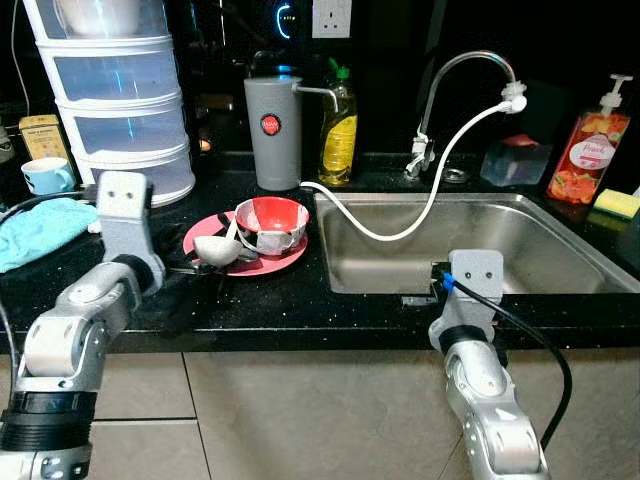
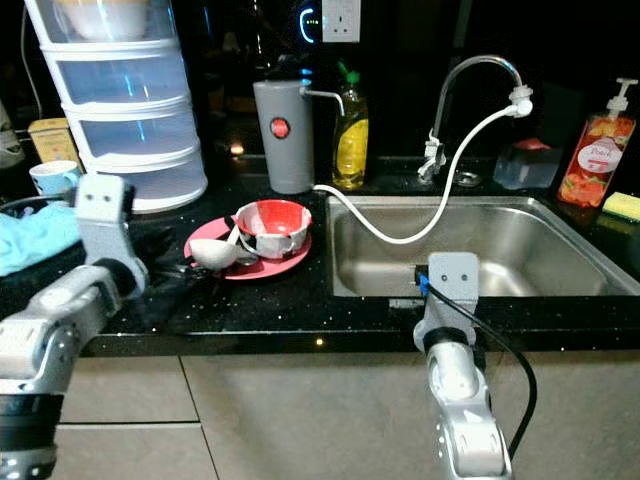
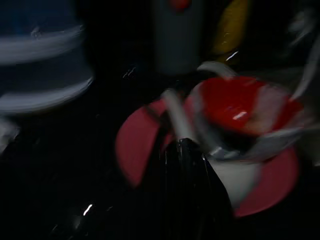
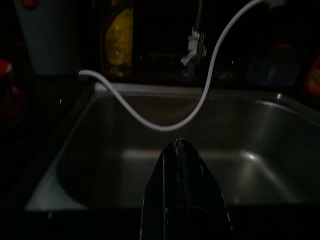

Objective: Kitchen organization

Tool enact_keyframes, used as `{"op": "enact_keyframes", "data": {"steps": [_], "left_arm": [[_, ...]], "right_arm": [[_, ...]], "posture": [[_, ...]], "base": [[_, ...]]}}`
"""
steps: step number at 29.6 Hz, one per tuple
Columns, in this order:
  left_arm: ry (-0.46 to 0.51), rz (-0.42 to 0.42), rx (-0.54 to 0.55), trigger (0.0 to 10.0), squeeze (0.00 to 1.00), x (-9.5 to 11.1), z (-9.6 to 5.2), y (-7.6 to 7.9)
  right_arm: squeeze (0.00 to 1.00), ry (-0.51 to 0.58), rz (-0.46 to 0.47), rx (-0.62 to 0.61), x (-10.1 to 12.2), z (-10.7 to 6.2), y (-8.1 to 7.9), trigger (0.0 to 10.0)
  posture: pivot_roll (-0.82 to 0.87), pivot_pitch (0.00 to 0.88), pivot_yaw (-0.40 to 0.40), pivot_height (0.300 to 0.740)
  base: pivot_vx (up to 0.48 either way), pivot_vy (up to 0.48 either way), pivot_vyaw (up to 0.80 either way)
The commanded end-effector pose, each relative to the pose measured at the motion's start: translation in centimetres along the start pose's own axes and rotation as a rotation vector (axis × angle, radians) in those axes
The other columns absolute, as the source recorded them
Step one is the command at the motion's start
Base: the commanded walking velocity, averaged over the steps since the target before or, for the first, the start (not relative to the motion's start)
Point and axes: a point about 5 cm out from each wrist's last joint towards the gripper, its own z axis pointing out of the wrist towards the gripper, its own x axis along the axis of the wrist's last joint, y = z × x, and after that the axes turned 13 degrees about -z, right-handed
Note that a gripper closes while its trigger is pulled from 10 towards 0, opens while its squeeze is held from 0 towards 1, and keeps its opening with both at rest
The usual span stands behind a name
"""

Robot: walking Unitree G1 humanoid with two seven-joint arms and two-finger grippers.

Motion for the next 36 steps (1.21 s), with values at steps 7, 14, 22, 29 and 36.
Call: {"op": "enact_keyframes", "data": {"steps": [7, 14, 22, 29, 36], "left_arm": [[0.177, -0.055, -0.067, 10.0, 0.00, 2.0, -0.3, 2.6], [0.335, -0.054, -0.144, 10.0, 0.00, 4.7, -1.0, 4.0], [0.424, 0.034, -0.085, 10.0, 0.00, 5.7, -0.8, 4.1], [0.447, 0.061, -0.071, 10.0, 0.00, 5.7, -0.7, 4.1], [0.465, 0.099, -0.068, 10.0, 0.00, 5.6, -0.7, 4.1]], "right_arm": [[0.00, 0.097, 0.134, -0.058, 3.5, 1.3, 0.3, 10.0], [0.00, 0.233, 0.150, -0.132, 7.3, 2.4, 2.9, 10.0], [0.00, 0.251, 0.125, -0.173, 7.8, 2.6, 3.9, 10.0], [0.00, 0.274, 0.102, -0.168, 8.2, 2.5, 3.8, 10.0], [0.00, 0.261, 0.108, -0.166, 7.9, 2.6, 3.8, 10.0]], "posture": [[-0.07, 0.038, 0.016, 0.740], [-0.07, 0.030, 0.015, 0.740], [-0.08, 0.017, 0.018, 0.740], [-0.08, 0.007, 0.020, 0.740], [-0.08, 0.008, 0.021, 0.740]], "base": [[0.000, 0.000, 0.00], [0.000, 0.000, 0.00], [0.000, 0.000, 0.00], [0.000, 0.000, 0.00], [0.388, 0.000, 0.00]]}}
